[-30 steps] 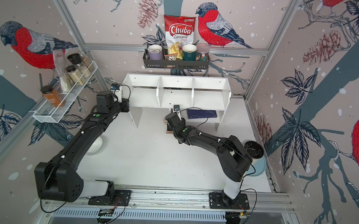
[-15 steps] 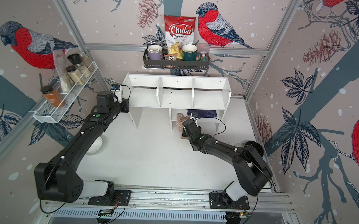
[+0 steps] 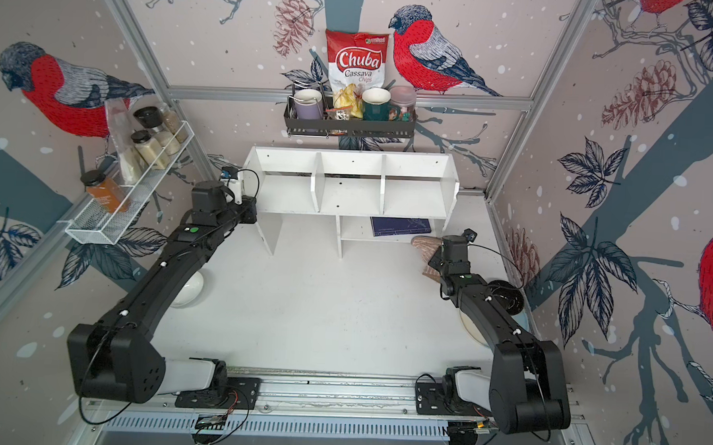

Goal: Wipe the bookshelf clean with a cloth
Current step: Wipe the dust from the shelf.

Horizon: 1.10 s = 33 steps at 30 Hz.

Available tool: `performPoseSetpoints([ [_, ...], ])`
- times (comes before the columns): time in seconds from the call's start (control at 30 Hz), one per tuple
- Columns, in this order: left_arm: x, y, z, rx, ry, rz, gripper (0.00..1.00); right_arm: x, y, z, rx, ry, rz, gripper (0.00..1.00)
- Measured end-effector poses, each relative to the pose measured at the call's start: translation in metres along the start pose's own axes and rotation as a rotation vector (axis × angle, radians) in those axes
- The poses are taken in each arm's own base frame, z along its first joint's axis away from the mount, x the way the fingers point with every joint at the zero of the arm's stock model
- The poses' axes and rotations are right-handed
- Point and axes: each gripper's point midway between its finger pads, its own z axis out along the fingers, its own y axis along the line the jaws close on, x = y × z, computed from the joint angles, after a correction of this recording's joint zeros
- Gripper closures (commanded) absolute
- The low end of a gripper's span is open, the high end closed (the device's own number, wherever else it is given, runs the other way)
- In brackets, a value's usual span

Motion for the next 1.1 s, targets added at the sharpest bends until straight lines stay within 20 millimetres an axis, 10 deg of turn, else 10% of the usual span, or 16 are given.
performPoseSetpoints([
  [0.4, 0.000, 0.000, -0.001, 0.000, 0.000, 0.000, 1.00, 0.089, 0.180, -0.018, -0.310, 0.130, -0.330, 1.00],
  [0.6, 0.000, 0.000, -0.001, 0.000, 0.001, 0.000, 1.00, 0.101, 0.225, -0.024, -0.368, 0.129, -0.325, 1.00],
  [0.77, 0.001, 0.000, -0.001, 0.000, 0.003, 0.000, 1.00, 0.078, 0.179, -0.013, -0.284, 0.105, -0.238, 1.00],
  [1.1, 0.001, 0.000, -0.001, 0.000, 0.003, 0.000, 1.00, -0.033, -0.008, -0.026, 0.058, -0.054, 0.102, 1.00],
])
